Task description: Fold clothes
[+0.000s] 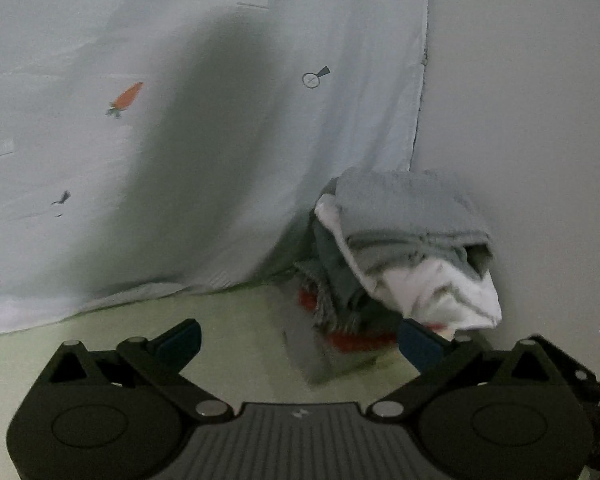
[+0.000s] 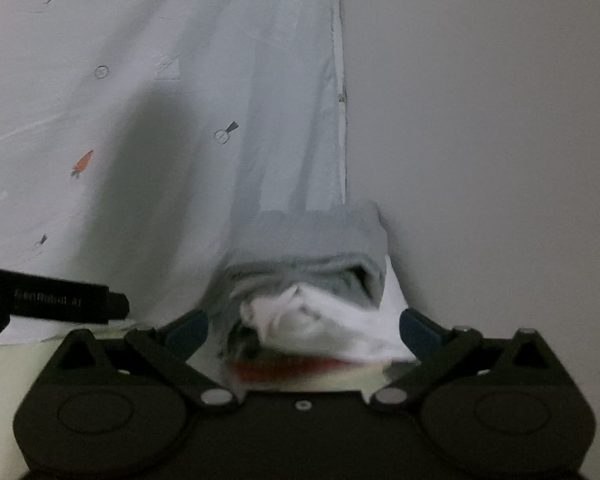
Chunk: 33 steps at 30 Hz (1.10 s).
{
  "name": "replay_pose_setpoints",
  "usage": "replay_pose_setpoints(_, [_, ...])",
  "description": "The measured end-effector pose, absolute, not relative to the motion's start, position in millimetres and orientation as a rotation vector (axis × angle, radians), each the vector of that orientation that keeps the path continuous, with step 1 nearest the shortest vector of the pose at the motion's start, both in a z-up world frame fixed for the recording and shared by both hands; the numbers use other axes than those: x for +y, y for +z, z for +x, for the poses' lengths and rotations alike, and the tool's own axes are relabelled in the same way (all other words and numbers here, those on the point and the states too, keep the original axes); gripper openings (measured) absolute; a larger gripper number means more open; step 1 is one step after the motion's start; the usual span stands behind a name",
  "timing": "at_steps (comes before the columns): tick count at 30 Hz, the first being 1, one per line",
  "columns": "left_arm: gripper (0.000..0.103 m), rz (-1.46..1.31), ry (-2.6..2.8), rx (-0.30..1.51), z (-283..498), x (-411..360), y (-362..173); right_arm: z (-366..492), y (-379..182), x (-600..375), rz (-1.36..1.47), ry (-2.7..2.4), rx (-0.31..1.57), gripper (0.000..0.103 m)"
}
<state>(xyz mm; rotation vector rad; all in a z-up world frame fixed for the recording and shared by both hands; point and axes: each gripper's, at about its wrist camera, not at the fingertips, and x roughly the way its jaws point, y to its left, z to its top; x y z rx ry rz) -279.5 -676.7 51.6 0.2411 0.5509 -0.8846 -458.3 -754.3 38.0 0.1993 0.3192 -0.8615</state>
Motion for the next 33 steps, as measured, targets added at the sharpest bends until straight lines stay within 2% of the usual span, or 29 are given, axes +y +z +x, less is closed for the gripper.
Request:
replay_pose_setpoints(16, [0.103,0.365,-0.955,0.633,-321,-527,23,-491,21,-603,0.216,-0.94,0.425,0.103])
replay_pose_setpoints(33, [0.103,0.36,-1.016,0.62,-334,-472,30,-506,24,-540,0.222,-1.003,0.416,0.103])
